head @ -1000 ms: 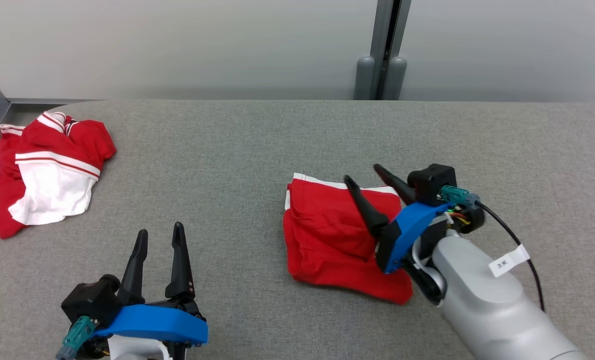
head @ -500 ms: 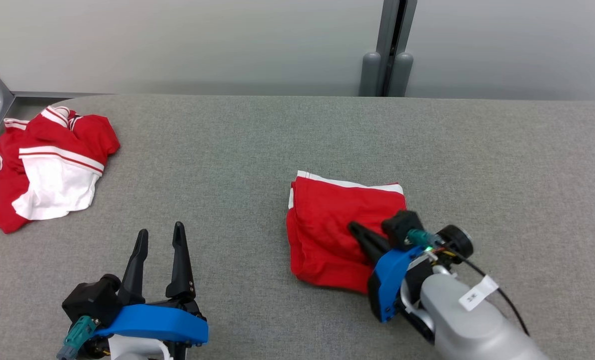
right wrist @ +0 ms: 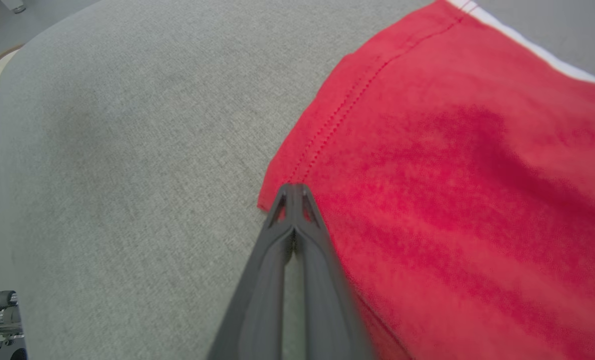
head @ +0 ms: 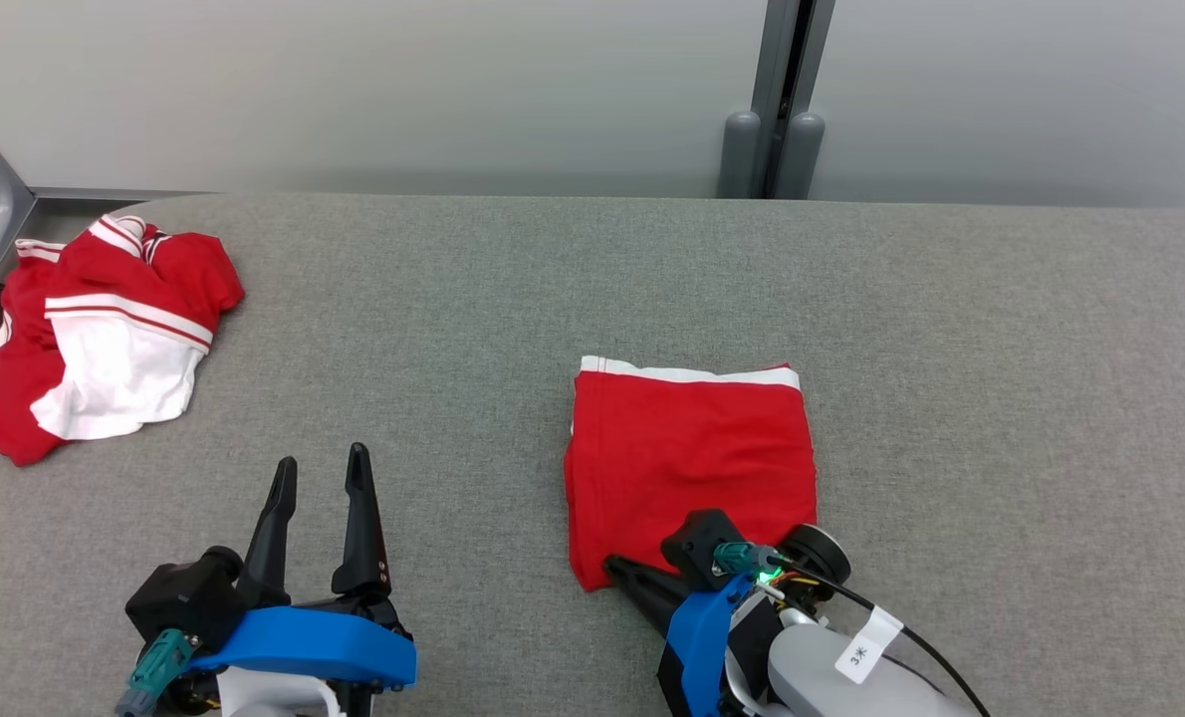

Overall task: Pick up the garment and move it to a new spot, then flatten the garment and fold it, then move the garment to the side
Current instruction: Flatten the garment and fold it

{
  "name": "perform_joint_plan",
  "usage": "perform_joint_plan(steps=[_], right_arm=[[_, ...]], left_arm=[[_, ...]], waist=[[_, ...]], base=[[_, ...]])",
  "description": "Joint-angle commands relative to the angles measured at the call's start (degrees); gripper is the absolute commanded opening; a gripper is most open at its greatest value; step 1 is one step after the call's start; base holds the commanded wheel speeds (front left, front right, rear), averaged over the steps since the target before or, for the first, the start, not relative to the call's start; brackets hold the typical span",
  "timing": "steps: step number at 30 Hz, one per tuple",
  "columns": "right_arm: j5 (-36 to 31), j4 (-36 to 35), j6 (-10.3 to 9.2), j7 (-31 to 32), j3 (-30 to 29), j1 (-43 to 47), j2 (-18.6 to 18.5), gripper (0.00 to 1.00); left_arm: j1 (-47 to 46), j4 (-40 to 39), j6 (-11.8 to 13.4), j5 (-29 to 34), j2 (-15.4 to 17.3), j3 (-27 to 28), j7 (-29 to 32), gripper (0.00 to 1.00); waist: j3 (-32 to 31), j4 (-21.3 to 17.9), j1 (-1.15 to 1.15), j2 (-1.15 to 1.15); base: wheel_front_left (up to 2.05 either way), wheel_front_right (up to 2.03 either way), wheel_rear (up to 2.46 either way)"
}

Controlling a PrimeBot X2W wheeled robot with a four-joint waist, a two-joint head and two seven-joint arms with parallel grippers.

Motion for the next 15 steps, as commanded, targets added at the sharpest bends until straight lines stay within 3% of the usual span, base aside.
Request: perform_joint_plan(steps=[1,9,11,12,13,14,15], right_arm=[[0.9,-0.1,0.01,-0.1,0.7,0.5,0.0,0.00],[2.9,-0.3,0.01,-2.4,3.9,-0.7,0.0,0.00],[2.4,-0.1,0.01,-4.0,3.4,-1.3,0.1,0.21],[2.5,-0.3,0.01,-4.7,2.7,-1.3,0.0,0.38],[2.5,-0.4,0.01,-5.3,2.1,-1.3,0.1,0.46],[2.3,-0.6,0.01,-5.8,1.2,-1.4,0.1,0.66],[2.1,-0.8,0.01,-6.3,0.1,-1.4,0.1,0.93]], left_arm=[[0.1,-0.2,0.3,0.1,0.2,0.1,0.0,1.00],[0.7,0.1,0.6,-0.2,0.4,0.2,-0.1,1.00],[1.0,0.1,0.7,-0.1,0.6,0.4,-0.1,1.00],[1.2,0.2,0.7,-0.1,0.7,0.5,-0.1,1.00],[1.3,0.3,0.7,0.0,0.7,0.5,-0.2,1.00],[1.4,0.4,0.7,0.2,0.7,0.5,-0.2,1.00],[1.5,0.6,0.7,0.3,0.7,0.5,-0.2,1.00]], waist=[[-0.1,0.0,0.00,0.00],[-0.9,-0.2,0.00,0.00],[-1.3,-0.6,0.00,0.00],[-1.5,-0.8,0.00,0.00],[-1.7,-1.0,0.00,0.00],[-2.0,-1.2,0.00,0.00],[-2.2,-1.5,0.00,0.00]], base=[[0.00,0.00,0.00],[0.00,0.00,0.00],[0.00,0.00,0.00],[0.00,0.00,0.00],[0.00,0.00,0.00],[0.00,0.00,0.00],[0.00,0.00,0.00]])
